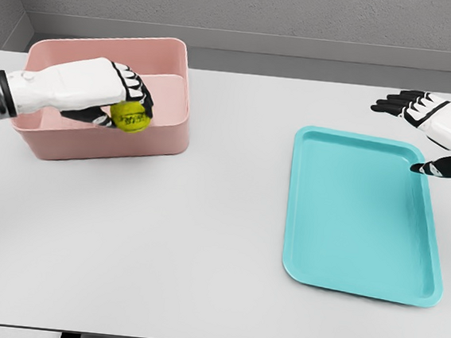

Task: Put the tennis from the blue tray into the pink basket with both arms

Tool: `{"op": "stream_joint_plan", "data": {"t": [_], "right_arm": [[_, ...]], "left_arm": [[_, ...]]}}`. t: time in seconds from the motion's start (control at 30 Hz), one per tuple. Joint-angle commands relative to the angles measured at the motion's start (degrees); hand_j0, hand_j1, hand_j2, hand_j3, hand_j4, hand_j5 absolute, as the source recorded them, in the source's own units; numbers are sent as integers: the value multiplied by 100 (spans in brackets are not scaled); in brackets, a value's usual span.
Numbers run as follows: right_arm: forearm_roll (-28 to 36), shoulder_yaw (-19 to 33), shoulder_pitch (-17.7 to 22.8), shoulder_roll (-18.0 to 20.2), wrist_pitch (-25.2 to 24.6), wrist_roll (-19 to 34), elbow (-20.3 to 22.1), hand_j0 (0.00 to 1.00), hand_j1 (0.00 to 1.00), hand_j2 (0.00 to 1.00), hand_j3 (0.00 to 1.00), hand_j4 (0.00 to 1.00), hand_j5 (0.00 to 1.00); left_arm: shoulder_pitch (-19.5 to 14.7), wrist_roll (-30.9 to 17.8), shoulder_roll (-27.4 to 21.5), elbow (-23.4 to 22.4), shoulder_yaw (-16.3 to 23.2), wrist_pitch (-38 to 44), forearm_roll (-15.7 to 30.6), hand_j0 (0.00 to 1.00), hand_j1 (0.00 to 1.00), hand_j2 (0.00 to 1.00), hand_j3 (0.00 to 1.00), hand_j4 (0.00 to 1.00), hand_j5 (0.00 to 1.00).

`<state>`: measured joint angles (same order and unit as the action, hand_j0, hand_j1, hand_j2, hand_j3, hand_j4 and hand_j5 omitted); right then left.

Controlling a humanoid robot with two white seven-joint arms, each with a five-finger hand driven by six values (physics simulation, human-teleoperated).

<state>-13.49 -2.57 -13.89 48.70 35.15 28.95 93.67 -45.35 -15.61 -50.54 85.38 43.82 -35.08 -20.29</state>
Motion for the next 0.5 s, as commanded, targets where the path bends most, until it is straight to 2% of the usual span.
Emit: {"op": "stream_joint_plan", "data": {"t": [0.0,0.13,0.2,0.23,0.27,0.4,0.47], "right_arm": [[39,2,0,8,-15,-3,2,100,100,100,100,100,100],[48,2,9,8,-15,-3,11,100,100,100,100,100,100],[40,2,9,17,-15,-3,11,100,100,100,100,100,100],[48,2,9,17,-15,-3,11,100,100,100,100,100,100],[48,2,9,17,-15,-3,11,100,100,100,100,100,100],[40,2,18,17,-15,-3,11,100,100,100,100,100,100],[48,2,18,17,-15,-3,19,100,100,100,100,100,100]], "left_arm": [[-26,5,167,-425,-14,8,87,59,59,59,59,59,59],[-685,5,879,-1857,-75,8,78,59,59,59,59,59,59],[-923,-215,1274,-2789,-426,8,78,61,61,61,61,61,61],[-914,-206,1274,-2833,-558,8,78,86,86,86,86,86,86],[-879,-206,1274,-2825,-629,8,87,100,100,100,100,100,100],[-624,-197,1143,-2570,-629,8,113,100,100,100,100,100,100],[-484,-197,906,-2491,-620,8,455,100,100,100,100,100,100]]}}
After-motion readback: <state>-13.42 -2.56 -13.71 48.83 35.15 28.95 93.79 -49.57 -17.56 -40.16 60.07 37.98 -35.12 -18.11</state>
